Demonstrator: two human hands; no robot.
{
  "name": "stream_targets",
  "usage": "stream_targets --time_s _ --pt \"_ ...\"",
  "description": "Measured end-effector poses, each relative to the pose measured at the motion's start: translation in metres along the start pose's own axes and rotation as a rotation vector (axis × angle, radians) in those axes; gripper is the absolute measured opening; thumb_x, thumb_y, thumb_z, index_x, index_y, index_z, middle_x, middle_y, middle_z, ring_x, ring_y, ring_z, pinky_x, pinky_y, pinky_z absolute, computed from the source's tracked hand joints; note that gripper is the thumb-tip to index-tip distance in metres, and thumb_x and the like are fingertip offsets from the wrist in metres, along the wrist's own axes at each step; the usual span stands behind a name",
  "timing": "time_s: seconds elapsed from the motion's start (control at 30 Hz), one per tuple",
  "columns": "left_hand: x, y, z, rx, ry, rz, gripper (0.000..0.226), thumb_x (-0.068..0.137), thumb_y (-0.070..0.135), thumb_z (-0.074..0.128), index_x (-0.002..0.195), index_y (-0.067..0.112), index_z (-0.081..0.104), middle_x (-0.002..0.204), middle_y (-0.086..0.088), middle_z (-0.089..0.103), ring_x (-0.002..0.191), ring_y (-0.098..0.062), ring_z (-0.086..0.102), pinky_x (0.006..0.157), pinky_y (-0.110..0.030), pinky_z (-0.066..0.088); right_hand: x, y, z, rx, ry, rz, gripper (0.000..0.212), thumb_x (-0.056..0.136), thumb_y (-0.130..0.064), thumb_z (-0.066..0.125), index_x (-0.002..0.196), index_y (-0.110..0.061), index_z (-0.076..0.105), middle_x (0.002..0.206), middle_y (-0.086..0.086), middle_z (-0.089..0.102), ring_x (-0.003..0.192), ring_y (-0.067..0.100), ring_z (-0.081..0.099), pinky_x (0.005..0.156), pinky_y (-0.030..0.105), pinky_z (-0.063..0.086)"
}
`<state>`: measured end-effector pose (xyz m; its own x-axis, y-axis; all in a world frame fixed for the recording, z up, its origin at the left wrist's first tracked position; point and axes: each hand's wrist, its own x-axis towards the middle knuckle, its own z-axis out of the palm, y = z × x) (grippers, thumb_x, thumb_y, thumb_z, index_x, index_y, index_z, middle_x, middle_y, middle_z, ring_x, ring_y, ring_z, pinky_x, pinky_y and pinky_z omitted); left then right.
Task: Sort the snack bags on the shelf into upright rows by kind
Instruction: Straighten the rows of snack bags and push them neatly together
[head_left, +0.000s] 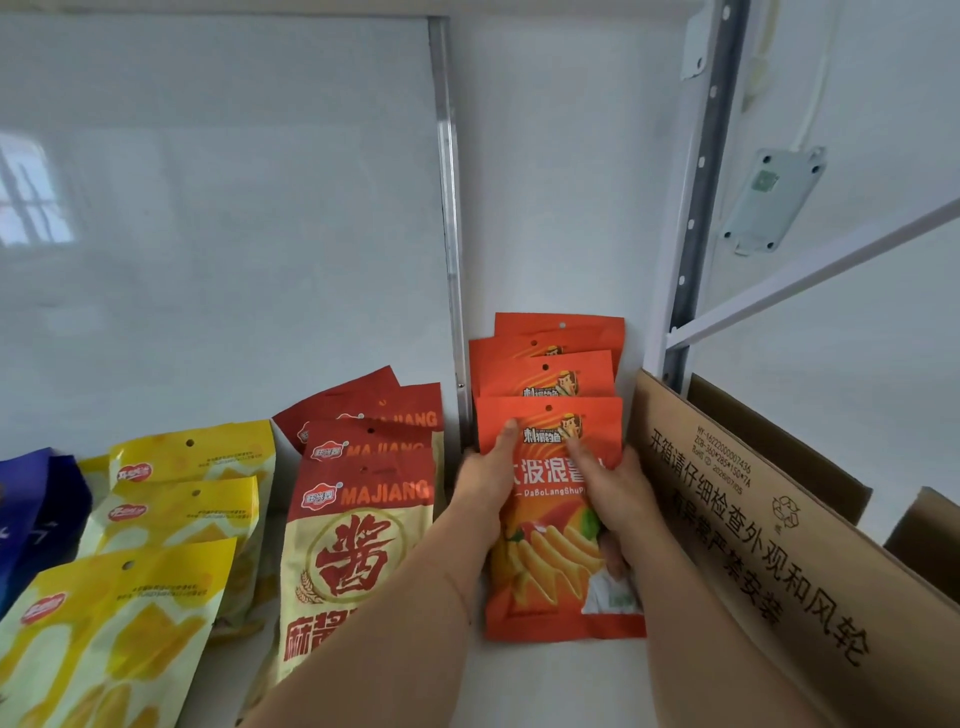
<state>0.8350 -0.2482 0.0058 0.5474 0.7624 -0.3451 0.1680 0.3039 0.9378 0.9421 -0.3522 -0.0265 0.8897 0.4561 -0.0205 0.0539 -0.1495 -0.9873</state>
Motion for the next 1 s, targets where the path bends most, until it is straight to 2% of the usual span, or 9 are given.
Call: stream_targets --time_s 0.23,0.37,0.5,0.63,0.73,0.8,0.83,0.9,1.0 --pt "-0.009 -0.003 -0.001 0.044 -0.039 0.025 0.06 0.087 0.071 0.058 0.12 0.022 0.059 0.1 -0.007 0.076 0.088 -0.026 0.075 0.087 -0.044 0.061 -0.002 0.001 -0.01 -0.027 -0.05 -0.022 0.073 0.07 -0.076 0.069 0.126 -0.03 0.058 0.103 -0.005 0.075 0.087 0.017 0.074 0.085 0.041 0.059" --pt "-0.015 -0.005 -0.003 0.068 -0.045 0.015 0.064 0.084 0.075 0.056 0.116 0.02 0.063 0.099 -0.007 0.077 0.088 -0.026 0.076 0.087 -0.044 0.061 -0.013 -0.002 -0.018 -0.075 -0.096 -0.04 0.073 0.071 -0.078 0.066 0.124 -0.029 0.061 0.101 -0.007 0.076 0.087 0.015 0.074 0.085 0.039 0.058" --pt "-0.026 -0.005 -0.006 0.081 -0.056 -0.011 0.06 0.091 0.073 0.047 0.105 0.018 0.066 0.096 -0.007 0.076 0.084 -0.024 0.074 0.072 -0.037 0.059 -0.023 -0.011 -0.028 -0.185 -0.094 -0.066 0.084 0.066 -0.085 0.061 0.123 -0.024 0.059 0.101 -0.005 0.075 0.088 0.017 0.073 0.087 0.04 0.057" --pt "-0.033 -0.013 -0.004 0.183 -0.007 0.027 0.067 0.093 0.072 0.044 0.117 0.013 0.063 0.103 -0.009 0.075 0.093 -0.026 0.073 0.092 -0.043 0.059 -0.04 -0.007 -0.028 -0.245 -0.042 -0.047 0.074 0.076 -0.075 0.063 0.125 -0.021 0.052 0.109 -0.001 0.07 0.095 0.022 0.07 0.088 0.04 0.056" --pt "-0.039 -0.018 0.0 0.448 0.173 0.223 0.07 0.099 0.055 0.048 0.15 0.009 0.031 0.141 -0.015 0.055 0.122 -0.035 0.061 0.102 -0.045 0.051 -0.053 0.006 -0.022 -0.313 0.019 -0.073 0.084 0.068 -0.082 0.059 0.125 -0.021 0.052 0.112 0.0 0.068 0.097 0.023 0.068 0.089 0.044 0.056" --pt "-0.047 -0.019 0.001 0.772 0.342 0.524 0.072 0.102 0.038 0.047 0.159 0.014 0.01 0.162 -0.013 0.025 0.144 -0.036 0.035 0.113 -0.046 0.036 -0.055 0.009 -0.021 -0.331 0.027 -0.1 0.089 0.059 -0.087 0.052 0.122 -0.024 0.055 0.108 -0.003 0.068 0.094 0.02 0.068 0.087 0.043 0.056" --pt "-0.049 -0.018 0.001 0.92 0.39 0.697 0.07 0.102 0.033 0.045 0.16 0.019 0.009 0.166 -0.009 0.015 0.15 -0.034 0.023 0.119 -0.045 0.028 -0.055 0.009 -0.022 -0.335 0.03 -0.103 0.088 0.058 -0.088 0.051 0.12 -0.026 0.056 0.106 -0.006 0.069 0.091 0.018 0.068 0.086 0.042 0.057" --pt "-0.047 -0.01 0.003 1.117 0.34 0.917 0.063 0.103 0.033 0.041 0.16 0.028 0.015 0.169 -0.003 0.006 0.156 -0.029 0.004 0.125 -0.044 0.01 -0.055 0.01 -0.022 -0.351 0.035 -0.103 0.083 0.059 -0.088 0.05 0.118 -0.03 0.056 0.103 -0.008 0.07 0.088 0.016 0.069 0.083 0.041 0.057" --pt "-0.033 0.01 0.01 1.263 0.164 0.871 0.058 0.105 0.053 0.029 0.159 0.036 0.019 0.171 0.003 -0.001 0.157 -0.026 -0.009 0.125 -0.047 -0.001 -0.059 0.008 -0.022 -0.431 0.055 -0.101 0.084 0.065 -0.089 0.048 0.125 -0.031 0.05 0.112 -0.005 0.068 0.098 0.022 0.067 0.089 0.046 0.054"
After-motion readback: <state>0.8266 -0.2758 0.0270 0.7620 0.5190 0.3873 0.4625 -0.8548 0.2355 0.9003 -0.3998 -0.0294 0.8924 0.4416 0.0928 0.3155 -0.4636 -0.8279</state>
